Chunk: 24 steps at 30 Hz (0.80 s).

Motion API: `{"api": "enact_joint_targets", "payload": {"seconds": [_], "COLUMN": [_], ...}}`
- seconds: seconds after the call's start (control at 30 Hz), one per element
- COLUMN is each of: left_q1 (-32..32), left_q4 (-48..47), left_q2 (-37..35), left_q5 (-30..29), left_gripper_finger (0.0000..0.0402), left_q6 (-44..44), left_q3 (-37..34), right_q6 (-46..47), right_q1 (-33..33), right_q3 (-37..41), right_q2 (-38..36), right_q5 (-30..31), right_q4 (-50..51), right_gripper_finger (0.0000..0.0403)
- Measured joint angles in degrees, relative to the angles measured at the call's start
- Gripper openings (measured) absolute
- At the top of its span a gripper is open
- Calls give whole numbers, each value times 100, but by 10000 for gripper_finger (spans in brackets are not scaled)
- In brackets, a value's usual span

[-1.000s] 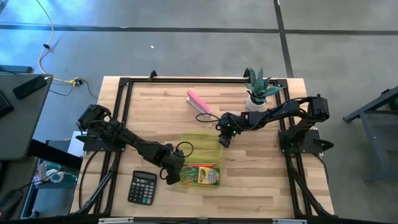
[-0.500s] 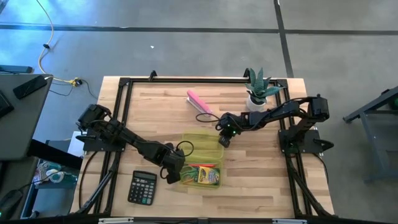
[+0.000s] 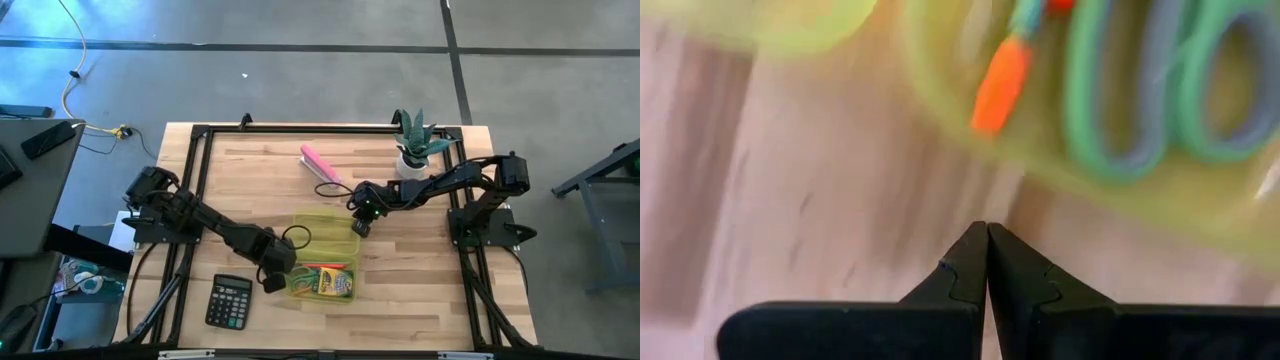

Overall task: Pack school essentials
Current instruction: Close the yellow supply box

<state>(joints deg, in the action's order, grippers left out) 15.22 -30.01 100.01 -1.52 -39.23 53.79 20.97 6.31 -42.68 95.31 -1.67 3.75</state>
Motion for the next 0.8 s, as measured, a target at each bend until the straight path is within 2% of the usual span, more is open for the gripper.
{"api": "enact_joint_targets", "payload": {"seconds": [0.37,0.6,0.8], "left_q1": [-288,-528,-911], "left_q4": [-2191,-2345,-2266], "left_q2": [0,-295,-700], "left_q5": [-456,-457,-453], "left_gripper_finger": [0,0,0], "left_q6": [44,309,891], "left_q3": [362,362,320], "right_q6": [-111,-153,-299], "right_q1": [-162,-359,-497], "right_q3": [0,0,-1], "right_q2": [-24,-324,-622], "right_q5": [181,598,877], "right_q4": [24,161,307], "right_gripper_finger": [2,2,2]}}
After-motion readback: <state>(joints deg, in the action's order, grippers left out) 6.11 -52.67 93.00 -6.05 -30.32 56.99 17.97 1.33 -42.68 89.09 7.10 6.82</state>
